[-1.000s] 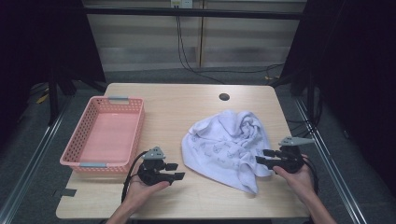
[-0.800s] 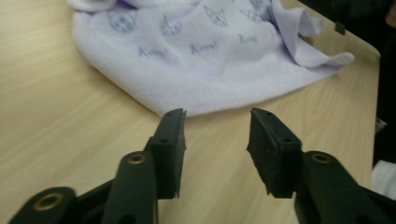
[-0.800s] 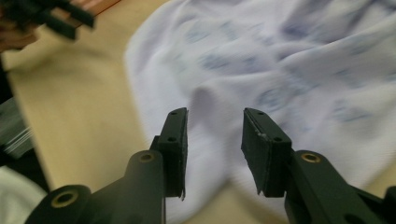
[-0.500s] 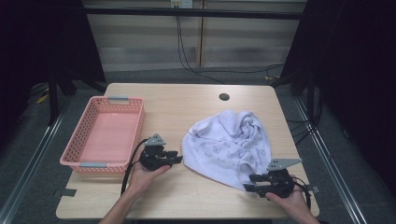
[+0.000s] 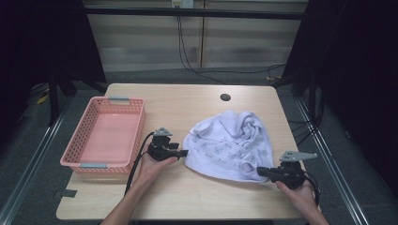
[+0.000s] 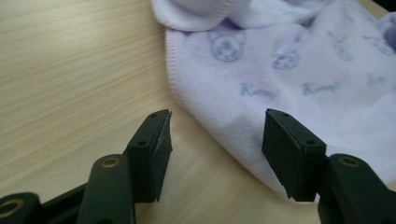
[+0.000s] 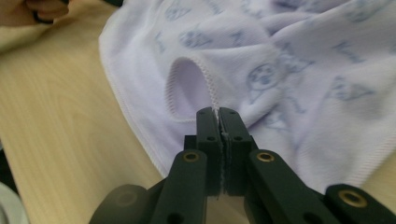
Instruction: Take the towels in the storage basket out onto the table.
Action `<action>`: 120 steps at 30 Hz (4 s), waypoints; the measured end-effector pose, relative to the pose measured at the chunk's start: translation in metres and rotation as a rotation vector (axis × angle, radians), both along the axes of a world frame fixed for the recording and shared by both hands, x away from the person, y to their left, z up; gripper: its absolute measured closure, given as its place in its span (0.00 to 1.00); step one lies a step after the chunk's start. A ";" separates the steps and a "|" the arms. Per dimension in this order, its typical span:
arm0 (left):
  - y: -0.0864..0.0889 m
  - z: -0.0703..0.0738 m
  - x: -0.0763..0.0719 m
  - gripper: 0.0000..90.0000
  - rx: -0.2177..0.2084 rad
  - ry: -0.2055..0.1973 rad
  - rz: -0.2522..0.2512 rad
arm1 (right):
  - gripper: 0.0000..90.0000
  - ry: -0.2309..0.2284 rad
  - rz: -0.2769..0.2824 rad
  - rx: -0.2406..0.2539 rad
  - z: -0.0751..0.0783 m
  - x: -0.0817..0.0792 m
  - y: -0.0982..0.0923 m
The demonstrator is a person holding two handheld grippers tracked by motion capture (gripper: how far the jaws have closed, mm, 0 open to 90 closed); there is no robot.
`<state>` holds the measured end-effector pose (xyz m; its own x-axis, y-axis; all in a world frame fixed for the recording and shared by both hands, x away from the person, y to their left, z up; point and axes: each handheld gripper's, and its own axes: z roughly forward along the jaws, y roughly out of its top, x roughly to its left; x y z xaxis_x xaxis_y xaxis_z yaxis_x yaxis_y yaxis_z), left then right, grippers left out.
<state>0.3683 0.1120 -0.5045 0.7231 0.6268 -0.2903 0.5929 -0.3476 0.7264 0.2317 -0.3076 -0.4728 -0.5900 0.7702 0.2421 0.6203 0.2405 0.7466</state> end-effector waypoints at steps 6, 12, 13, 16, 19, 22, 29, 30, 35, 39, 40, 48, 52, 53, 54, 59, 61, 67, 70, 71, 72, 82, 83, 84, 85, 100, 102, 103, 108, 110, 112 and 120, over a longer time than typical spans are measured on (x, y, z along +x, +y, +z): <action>-0.009 -0.003 -0.001 0.53 0.016 -0.011 -0.040 | 0.98 -0.035 -0.048 0.045 0.005 0.005 -0.014; -0.015 -0.001 -0.006 0.89 0.027 -0.042 -0.119 | 0.98 -0.029 -0.029 0.052 0.004 0.007 -0.010; -0.015 0.000 -0.006 0.97 0.016 -0.043 -0.121 | 0.98 -0.030 -0.031 0.058 0.005 0.007 -0.010; -0.010 0.007 -0.006 0.97 -0.032 -0.030 -0.111 | 0.98 -0.035 -0.033 0.067 0.007 0.007 -0.010; -0.001 0.020 -0.006 0.98 -0.085 -0.038 -0.092 | 0.98 -0.057 -0.046 0.087 0.014 0.011 -0.014; 0.008 0.036 -0.006 0.98 -0.117 -0.061 -0.085 | 0.98 -0.083 -0.066 0.130 0.026 0.020 -0.017; 0.022 0.084 0.000 0.98 -0.208 -0.112 -0.072 | 0.98 -0.212 -0.106 0.224 0.075 0.047 -0.022; 0.025 0.092 0.002 0.98 -0.228 -0.117 -0.064 | 0.98 -0.225 -0.114 0.236 0.082 0.051 -0.023; 0.043 0.124 0.009 0.98 -0.292 -0.160 -0.019 | 0.98 -0.289 -0.132 0.260 0.116 0.074 -0.019; 0.054 0.145 0.016 0.98 -0.306 -0.187 0.014 | 0.98 -0.323 -0.136 0.239 0.140 0.092 -0.012; 0.055 0.150 0.018 0.98 -0.317 -0.196 0.017 | 0.98 -0.330 -0.139 0.238 0.146 0.097 -0.011; 0.060 0.202 0.032 0.98 -0.342 -0.278 0.052 | 0.98 -0.391 -0.190 0.238 0.199 0.130 -0.007; 0.062 0.222 0.040 0.98 -0.362 -0.304 0.075 | 0.98 -0.418 -0.208 0.257 0.224 0.142 -0.004; 0.062 0.227 0.042 0.98 -0.368 -0.306 0.083 | 0.98 -0.422 -0.212 0.257 0.231 0.145 -0.003; 0.063 0.231 0.044 0.98 -0.361 -0.319 0.091 | 0.98 -0.431 -0.210 0.254 0.238 0.148 -0.002; 0.066 0.252 0.050 0.98 -0.386 -0.346 0.110 | 0.98 -0.477 -0.217 0.245 0.270 0.163 0.004; 0.066 0.261 0.050 0.98 -0.382 -0.365 0.114 | 0.98 -0.489 -0.222 0.262 0.281 0.168 0.004; 0.072 0.296 0.037 0.98 -0.407 -0.441 0.095 | 0.98 -0.537 -0.218 0.297 0.303 0.168 0.001; 0.069 0.307 0.022 0.98 -0.380 -0.466 0.061 | 0.98 -0.563 -0.217 0.307 0.311 0.158 -0.002; 0.068 0.308 0.018 0.98 -0.372 -0.469 0.059 | 0.98 -0.576 -0.214 0.318 0.312 0.153 -0.004; 0.066 0.307 0.013 0.98 -0.370 -0.472 0.054 | 0.98 -0.579 -0.209 0.325 0.312 0.149 -0.005; 0.060 0.230 -0.039 0.98 -0.307 -0.310 -0.031 | 0.98 -0.460 -0.143 0.250 0.228 0.088 -0.021; 0.061 0.221 -0.044 0.98 -0.307 -0.286 -0.039 | 0.98 -0.430 -0.131 0.240 0.212 0.077 -0.021; 0.063 0.206 -0.055 0.98 -0.304 -0.269 -0.051 | 0.98 -0.418 -0.123 0.234 0.203 0.069 -0.022; 0.063 0.197 -0.061 0.98 -0.302 -0.256 -0.059 | 0.98 -0.396 -0.103 0.237 0.187 0.057 -0.023; 0.068 0.062 -0.167 0.94 -0.211 0.053 -0.132 | 0.98 -0.088 -0.060 0.166 0.035 -0.077 -0.020; 0.071 0.057 -0.175 0.86 -0.190 0.067 -0.131 | 0.91 -0.050 -0.049 0.160 0.027 -0.086 -0.019; 0.074 0.056 -0.178 0.82 -0.184 0.064 -0.122 | 0.87 -0.040 -0.040 0.148 0.025 -0.090 -0.020; 0.087 0.052 -0.172 0.75 -0.180 0.057 -0.080 | 0.73 -0.074 -0.070 0.131 0.027 -0.093 -0.028; 0.085 0.051 -0.162 0.73 -0.170 0.062 -0.064 | 0.69 -0.083 -0.080 0.113 0.027 -0.084 -0.027; 0.078 0.051 -0.148 0.72 -0.160 0.024 -0.083 | 0.68 -0.084 -0.075 0.108 0.025 -0.070 -0.024; 0.050 0.035 -0.087 0.70 -0.116 0.027 -0.098 | 0.61 -0.090 -0.001 0.039 0.022 -0.004 0.006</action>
